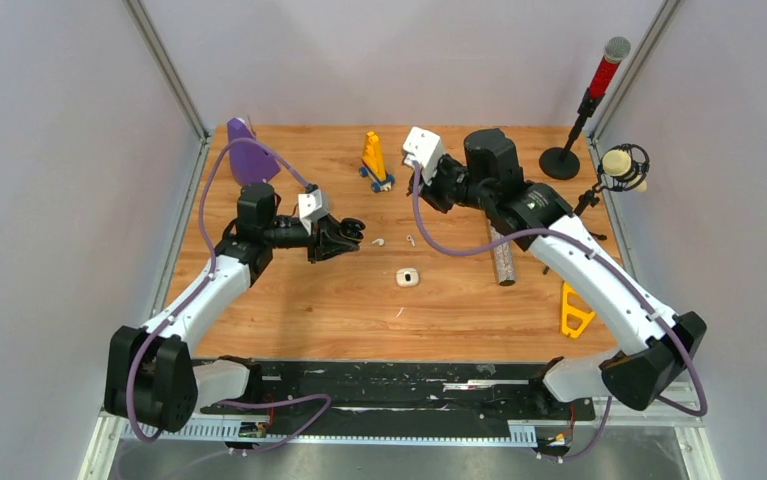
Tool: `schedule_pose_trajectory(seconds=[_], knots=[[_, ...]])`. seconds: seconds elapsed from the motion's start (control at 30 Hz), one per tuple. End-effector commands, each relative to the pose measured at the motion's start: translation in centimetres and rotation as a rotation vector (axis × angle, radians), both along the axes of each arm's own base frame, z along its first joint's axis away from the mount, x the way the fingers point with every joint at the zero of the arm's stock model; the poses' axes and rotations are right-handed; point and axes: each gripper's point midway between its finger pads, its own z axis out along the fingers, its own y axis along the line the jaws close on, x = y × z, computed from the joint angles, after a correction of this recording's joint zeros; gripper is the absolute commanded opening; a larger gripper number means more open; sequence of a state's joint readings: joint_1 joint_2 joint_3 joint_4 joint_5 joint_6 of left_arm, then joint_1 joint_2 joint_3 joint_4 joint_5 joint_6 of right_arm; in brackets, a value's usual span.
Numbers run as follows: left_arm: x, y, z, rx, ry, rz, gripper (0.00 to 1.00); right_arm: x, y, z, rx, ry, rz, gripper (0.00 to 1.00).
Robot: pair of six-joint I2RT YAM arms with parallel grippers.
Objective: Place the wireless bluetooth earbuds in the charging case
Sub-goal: Place the earbud in the charging case.
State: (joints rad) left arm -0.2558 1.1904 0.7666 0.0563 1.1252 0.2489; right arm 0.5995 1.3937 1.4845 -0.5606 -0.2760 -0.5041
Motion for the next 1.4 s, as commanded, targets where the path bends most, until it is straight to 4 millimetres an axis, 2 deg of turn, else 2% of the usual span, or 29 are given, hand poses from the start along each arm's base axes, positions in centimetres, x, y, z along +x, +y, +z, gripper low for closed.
schedule_pose_trajectory(seconds=[0.0, 0.17, 0.33, 0.43, 0.73, 1.03, 1.37], knots=[[0.1, -0.8, 1.3, -0.03, -0.006, -0.064, 0.22, -1.8, 1.7, 1.1, -0.085, -0.152, 0.074, 0.18], [-0.6, -1.2, 0.9, -0.033, 0.017, -0.099, 0.22, -4.5, 5.0, 0.6, -0.15, -0.226, 0.179, 0.19], [-1.1, -1.2, 1.0, -0.036, 0.007, -0.11, 0.22, -5.5, 7.4, -1.8, -0.254, -0.267, 0.217, 0.19], [-1.3, -1.1, 1.1, -0.036, -0.005, -0.109, 0.22, -5.5, 7.9, -2.5, -0.298, -0.287, 0.201, 0.19], [-1.3, -1.2, 1.4, -0.043, -0.015, -0.103, 0.21, -7.0, 9.5, -4.0, -0.352, -0.317, 0.215, 0.19], [-1.4, -1.2, 1.5, -0.048, -0.015, -0.102, 0.21, -7.1, 10.4, -4.1, -0.361, -0.36, 0.178, 0.18], [-1.3, -1.2, 2.0, -0.061, -0.011, -0.091, 0.21, -7.9, 10.9, -5.5, -0.38, -0.381, 0.17, 0.18]])
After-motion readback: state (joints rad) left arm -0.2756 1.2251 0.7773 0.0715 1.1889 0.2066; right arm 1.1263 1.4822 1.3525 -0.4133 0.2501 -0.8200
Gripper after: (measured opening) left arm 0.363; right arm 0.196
